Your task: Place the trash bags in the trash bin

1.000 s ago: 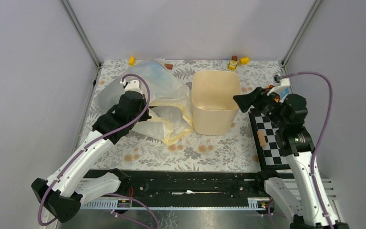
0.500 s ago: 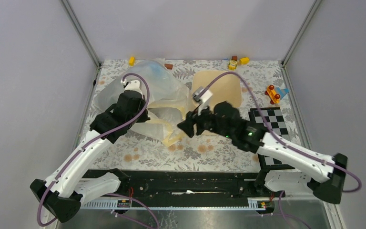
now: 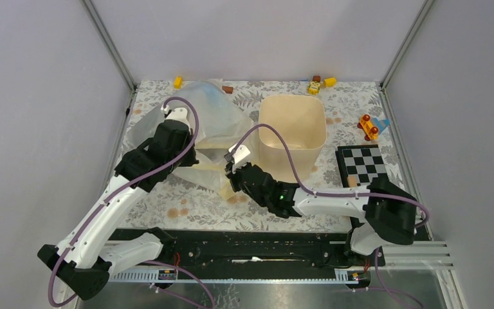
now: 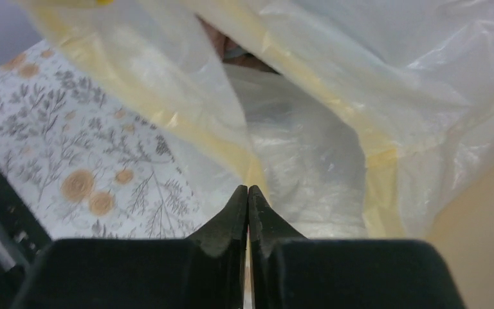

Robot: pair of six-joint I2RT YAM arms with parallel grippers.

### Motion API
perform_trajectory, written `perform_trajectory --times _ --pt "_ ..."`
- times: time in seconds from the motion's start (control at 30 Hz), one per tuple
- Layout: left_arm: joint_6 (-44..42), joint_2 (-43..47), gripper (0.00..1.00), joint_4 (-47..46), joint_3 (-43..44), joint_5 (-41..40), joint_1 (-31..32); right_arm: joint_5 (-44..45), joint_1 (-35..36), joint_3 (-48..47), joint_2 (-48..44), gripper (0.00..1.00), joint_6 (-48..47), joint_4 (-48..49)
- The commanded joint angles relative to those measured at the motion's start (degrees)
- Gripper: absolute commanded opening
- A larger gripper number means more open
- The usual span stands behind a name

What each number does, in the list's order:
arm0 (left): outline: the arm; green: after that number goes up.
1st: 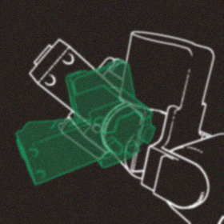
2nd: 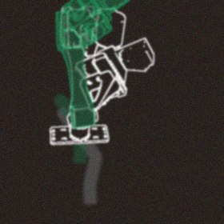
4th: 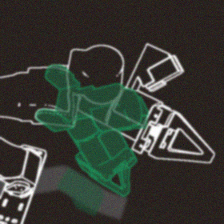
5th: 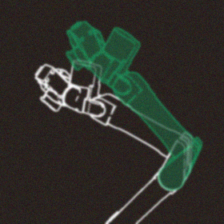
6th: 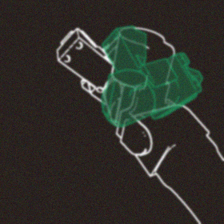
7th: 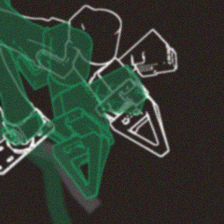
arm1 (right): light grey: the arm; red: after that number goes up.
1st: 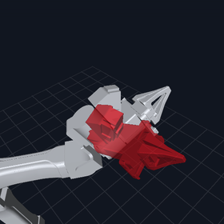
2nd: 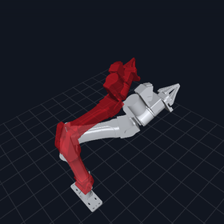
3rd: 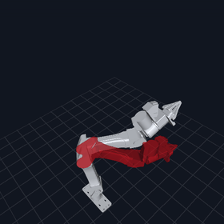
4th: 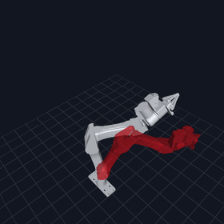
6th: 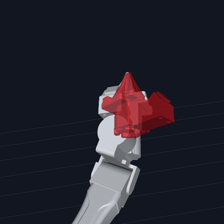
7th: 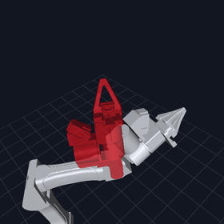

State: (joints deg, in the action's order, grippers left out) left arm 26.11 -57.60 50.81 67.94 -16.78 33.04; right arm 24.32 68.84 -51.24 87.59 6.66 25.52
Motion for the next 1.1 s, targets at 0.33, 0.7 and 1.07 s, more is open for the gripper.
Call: perform_trajectory --times 0.33,0.7,1.07 --pt "-0.6 3.83 0.0 5.6 7.47 -0.12 -0.57 1.56 -0.11 -6.1 17.47 0.0 -0.18 17.77" --pt "-2.42 2.66 0.0 5.08 10.55 -0.46 -1.75 -5.53 1.03 -16.45 31.6 0.04 0.57 22.81" --pt "-3.39 3.87 0.0 6.34 11.76 0.17 -1.79 -0.33 -2.94 -16.87 34.28 0.24 -1.27 34.13"
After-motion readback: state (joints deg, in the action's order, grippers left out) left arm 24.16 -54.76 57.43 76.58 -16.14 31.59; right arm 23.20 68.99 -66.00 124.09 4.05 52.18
